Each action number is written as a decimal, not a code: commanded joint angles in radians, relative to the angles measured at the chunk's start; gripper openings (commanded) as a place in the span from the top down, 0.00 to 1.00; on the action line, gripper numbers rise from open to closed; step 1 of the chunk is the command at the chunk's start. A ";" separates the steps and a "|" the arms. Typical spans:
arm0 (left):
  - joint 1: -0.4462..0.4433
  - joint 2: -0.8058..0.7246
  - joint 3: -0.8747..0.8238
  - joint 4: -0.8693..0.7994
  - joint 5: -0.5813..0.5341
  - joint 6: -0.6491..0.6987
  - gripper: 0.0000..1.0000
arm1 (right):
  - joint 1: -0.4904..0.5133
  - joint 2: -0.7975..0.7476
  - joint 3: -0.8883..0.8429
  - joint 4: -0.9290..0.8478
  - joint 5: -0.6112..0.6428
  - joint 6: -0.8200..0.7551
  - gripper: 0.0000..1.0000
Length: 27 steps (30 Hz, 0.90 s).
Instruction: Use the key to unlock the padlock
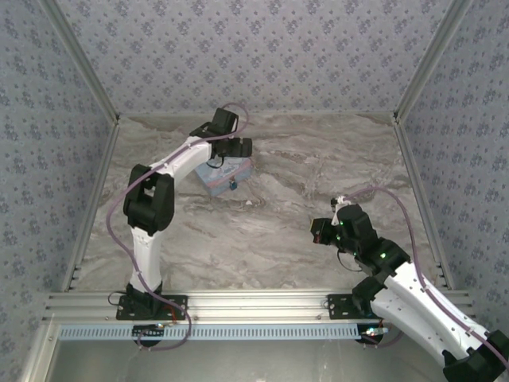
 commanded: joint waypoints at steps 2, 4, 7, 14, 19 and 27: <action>0.001 0.041 0.073 -0.045 0.043 -0.006 0.01 | 0.009 -0.012 -0.016 -0.030 0.028 0.017 1.00; 0.000 0.050 0.075 -0.049 0.056 -0.005 0.00 | 0.009 -0.011 -0.018 -0.029 0.033 0.019 1.00; -0.002 0.056 0.069 -0.058 0.077 -0.001 0.01 | 0.009 -0.010 -0.024 -0.027 0.039 0.021 1.00; -0.015 0.038 -0.009 -0.044 0.125 0.009 0.00 | 0.009 -0.010 -0.024 -0.036 0.049 0.025 1.00; -0.044 -0.022 -0.106 -0.007 0.131 0.028 0.00 | 0.008 -0.009 -0.021 -0.050 0.061 0.025 1.00; -0.105 -0.140 -0.270 0.038 0.135 0.032 0.00 | 0.001 -0.004 -0.008 -0.106 0.108 0.039 1.00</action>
